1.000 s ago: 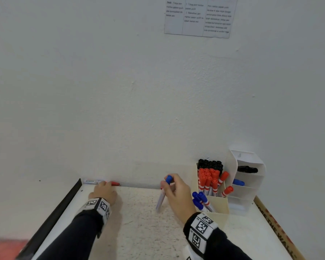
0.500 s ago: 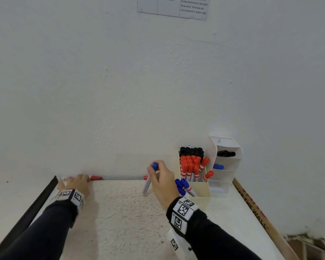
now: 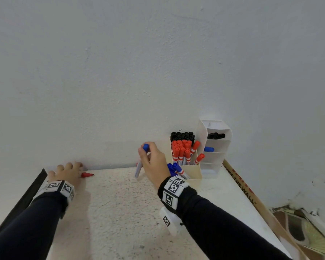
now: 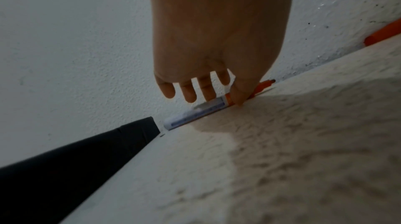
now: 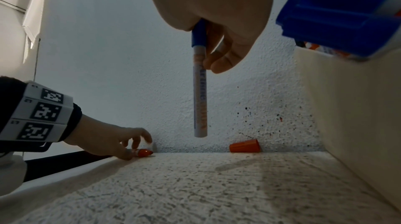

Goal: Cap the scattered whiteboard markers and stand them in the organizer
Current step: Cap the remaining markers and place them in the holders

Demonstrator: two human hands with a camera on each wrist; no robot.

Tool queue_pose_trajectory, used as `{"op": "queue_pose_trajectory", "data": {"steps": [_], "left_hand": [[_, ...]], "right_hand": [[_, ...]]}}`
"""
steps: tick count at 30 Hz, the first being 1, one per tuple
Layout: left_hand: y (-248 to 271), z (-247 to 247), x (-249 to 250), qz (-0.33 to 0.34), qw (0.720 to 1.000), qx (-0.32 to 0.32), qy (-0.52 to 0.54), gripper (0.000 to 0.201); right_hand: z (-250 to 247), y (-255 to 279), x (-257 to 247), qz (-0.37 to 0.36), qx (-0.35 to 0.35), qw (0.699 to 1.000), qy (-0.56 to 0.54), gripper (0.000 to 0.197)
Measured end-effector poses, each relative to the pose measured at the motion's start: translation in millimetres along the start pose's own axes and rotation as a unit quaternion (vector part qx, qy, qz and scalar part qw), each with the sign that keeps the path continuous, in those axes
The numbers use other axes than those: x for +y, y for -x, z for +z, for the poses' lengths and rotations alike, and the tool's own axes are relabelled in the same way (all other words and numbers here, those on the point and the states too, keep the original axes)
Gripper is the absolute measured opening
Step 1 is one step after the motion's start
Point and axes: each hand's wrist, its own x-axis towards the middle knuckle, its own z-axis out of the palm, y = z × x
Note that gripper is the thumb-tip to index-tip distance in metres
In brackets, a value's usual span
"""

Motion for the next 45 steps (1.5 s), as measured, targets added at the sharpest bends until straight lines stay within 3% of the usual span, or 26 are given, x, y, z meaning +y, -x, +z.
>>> {"op": "queue_pose_trajectory", "data": {"steps": [3,7,12,15,19,23,28,33,38,40,42,45], "left_hand": [[4,-4,2,-0.006,0.999,-0.024,-0.046,0.028],[18,-11,12,-0.010,0.999,-0.034,-0.035,0.031],[31,-22,32,-0.004,0.983,-0.034,0.182,0.029],[47,-25,48,-0.039,0.965,-0.046,0.254,0.034],[74,-19,73,-0.063,0.958,-0.081,0.268,0.039],[90,-11,92,-0.064,0.955,-0.086,0.275,0.040],[103,-11,110,-0.082,0.946,-0.075,0.303,0.035],[113,-7,115,-0.083,0.945,-0.068,0.308,0.036],[115,-6,115,-0.086,0.924,-0.035,0.372,0.030],[116,-6,114,-0.087,0.917,-0.022,0.389,0.025],[117,-5,112,-0.094,0.913,-0.020,0.397,0.022],[116,-3,111,-0.100,0.911,-0.020,0.399,0.021]], "right_hand": [[-7,0,-1,-0.029,0.018,0.999,0.001,0.020],[-25,1,-8,-0.073,0.059,0.995,0.022,0.035],[-63,5,-23,-0.133,0.113,0.983,0.049,0.033],[-88,8,-24,-0.111,0.144,0.981,0.060,0.025],[-126,15,-22,-0.088,0.204,0.972,0.077,0.008],[-167,23,-14,-0.082,0.261,0.948,0.162,0.013],[-199,37,6,-0.092,0.262,0.940,0.198,0.011],[-197,47,29,-0.064,0.214,0.959,0.176,0.014],[-183,37,42,0.056,0.171,0.973,0.145,0.008],[-178,32,46,0.091,0.163,0.970,0.157,0.015],[-173,28,48,0.101,0.173,0.964,0.174,0.019],[-171,25,49,0.080,0.252,0.938,0.224,0.022]]}}
